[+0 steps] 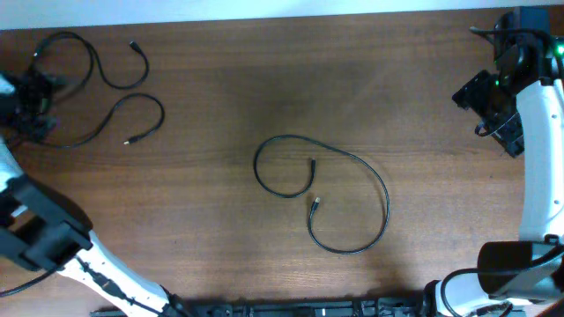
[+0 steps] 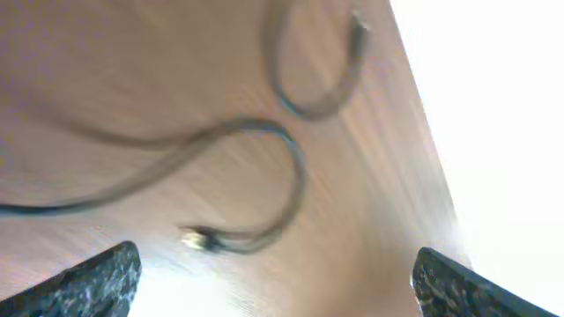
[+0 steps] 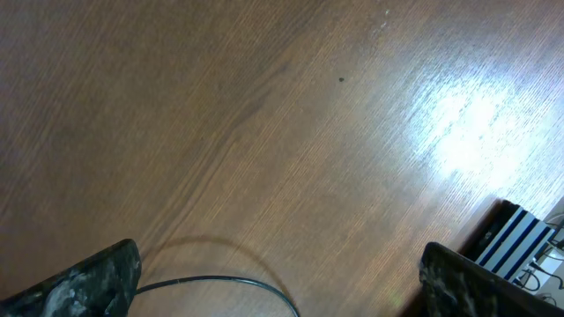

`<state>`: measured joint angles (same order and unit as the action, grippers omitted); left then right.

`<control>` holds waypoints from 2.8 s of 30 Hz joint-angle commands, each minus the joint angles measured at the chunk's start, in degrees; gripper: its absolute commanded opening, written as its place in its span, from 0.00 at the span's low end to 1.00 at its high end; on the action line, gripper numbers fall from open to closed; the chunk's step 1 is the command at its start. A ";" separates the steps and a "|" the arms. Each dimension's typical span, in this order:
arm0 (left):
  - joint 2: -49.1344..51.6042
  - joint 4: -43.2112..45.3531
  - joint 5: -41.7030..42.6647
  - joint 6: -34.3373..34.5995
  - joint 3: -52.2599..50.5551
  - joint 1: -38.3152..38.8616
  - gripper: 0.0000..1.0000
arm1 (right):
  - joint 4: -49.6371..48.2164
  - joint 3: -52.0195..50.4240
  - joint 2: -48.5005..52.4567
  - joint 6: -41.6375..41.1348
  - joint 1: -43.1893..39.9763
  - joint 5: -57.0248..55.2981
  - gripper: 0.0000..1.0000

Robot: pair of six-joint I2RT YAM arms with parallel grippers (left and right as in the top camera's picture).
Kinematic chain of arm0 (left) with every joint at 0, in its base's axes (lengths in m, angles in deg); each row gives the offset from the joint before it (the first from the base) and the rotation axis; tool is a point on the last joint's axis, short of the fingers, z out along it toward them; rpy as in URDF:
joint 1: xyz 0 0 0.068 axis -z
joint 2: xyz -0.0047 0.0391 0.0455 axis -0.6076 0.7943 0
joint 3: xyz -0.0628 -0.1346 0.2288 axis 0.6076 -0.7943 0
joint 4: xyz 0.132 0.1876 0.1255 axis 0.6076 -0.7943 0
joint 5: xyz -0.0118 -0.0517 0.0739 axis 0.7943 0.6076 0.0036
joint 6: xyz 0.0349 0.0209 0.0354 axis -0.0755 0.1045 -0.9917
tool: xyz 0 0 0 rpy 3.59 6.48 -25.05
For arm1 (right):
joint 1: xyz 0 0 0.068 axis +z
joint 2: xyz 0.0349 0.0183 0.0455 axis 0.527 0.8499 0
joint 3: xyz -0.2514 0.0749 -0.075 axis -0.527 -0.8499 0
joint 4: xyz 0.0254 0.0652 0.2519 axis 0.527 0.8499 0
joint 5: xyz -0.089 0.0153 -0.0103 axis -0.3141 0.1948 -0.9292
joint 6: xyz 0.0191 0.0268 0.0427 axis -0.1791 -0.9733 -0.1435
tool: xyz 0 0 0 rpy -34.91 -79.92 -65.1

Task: Untangle cables

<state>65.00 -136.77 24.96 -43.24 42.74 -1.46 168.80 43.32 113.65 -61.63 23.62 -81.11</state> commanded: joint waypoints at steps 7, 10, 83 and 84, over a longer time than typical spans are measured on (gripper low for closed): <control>-1.33 -9.66 -7.78 -26.86 -3.06 42.40 0.99 | 0.13 0.07 -0.28 0.37 -0.09 -0.90 0.98; -1.31 -9.86 -15.13 -31.15 -3.48 57.33 0.99 | 0.13 0.07 -0.28 0.37 -0.09 -0.90 0.98; -1.22 1.16 -52.28 0.72 -9.99 73.94 0.10 | 0.13 0.07 -0.28 0.37 -0.09 -0.90 0.98; -1.22 1.33 -52.28 0.72 -9.99 73.05 0.11 | 0.13 0.07 -0.28 0.37 -0.09 -0.90 0.98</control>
<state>64.10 -135.72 -26.08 -43.13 32.18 73.25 168.93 43.30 113.65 -61.66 23.62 -81.09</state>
